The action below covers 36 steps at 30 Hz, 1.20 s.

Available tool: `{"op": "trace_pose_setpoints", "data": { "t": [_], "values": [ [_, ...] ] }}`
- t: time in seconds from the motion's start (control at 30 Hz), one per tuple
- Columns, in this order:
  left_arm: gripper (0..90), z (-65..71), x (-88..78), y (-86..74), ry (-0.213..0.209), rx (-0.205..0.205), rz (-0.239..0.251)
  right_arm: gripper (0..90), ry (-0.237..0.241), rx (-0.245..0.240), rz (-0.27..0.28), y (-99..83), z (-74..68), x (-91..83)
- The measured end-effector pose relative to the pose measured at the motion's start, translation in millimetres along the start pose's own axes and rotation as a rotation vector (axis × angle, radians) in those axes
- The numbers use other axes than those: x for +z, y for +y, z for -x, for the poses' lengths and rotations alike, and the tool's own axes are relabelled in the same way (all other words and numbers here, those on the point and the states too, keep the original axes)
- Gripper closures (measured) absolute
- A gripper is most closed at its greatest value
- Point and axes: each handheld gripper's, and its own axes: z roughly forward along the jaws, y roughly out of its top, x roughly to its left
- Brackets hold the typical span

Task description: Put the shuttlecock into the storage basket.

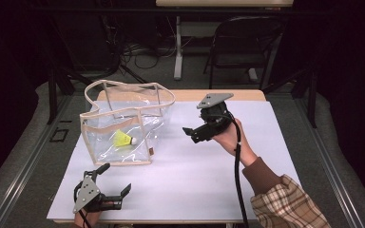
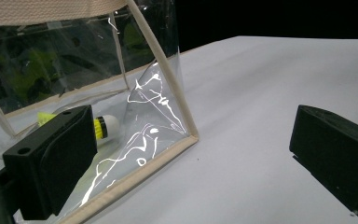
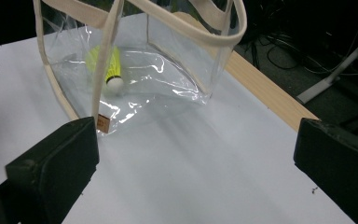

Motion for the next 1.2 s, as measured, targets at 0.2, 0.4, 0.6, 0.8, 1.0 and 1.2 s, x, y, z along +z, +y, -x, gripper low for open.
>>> {"op": "trace_pose_setpoints", "data": {
  "t": [0.2,0.4,0.6,0.8,1.0,1.2],
  "values": [
    [0.7,-0.5,0.1,-0.3,0.003,-0.003,0.001,0.0,0.001,0.012,0.019,-19.9,-7.2,-8.5],
    [0.7,-0.5,-0.2,-0.2,0.002,-0.002,0.003,0.0,-0.005,0.017,0.025,-37.1,-13.1,-14.1],
    [0.7,-0.7,0.3,-0.3,0.001,-0.003,0.003,0.0,-0.025,0.029,0.035,-55.5,-14.3,-23.6],
    [0.7,-0.7,0.0,-0.2,0.003,-0.004,0.005,0.0,-0.045,0.039,0.041,-73.2,-13.9,-32.8],
    [0.7,-0.5,-0.1,-0.1,0.002,-0.003,0.005,0.0,-0.070,0.047,0.044,-94.0,-17.0,-42.4],
    [0.7,-0.4,0.4,0.0,0.001,-0.001,0.003,0.0,-0.089,0.067,0.059,-114.2,-18.1,-53.3]
  ]
}}
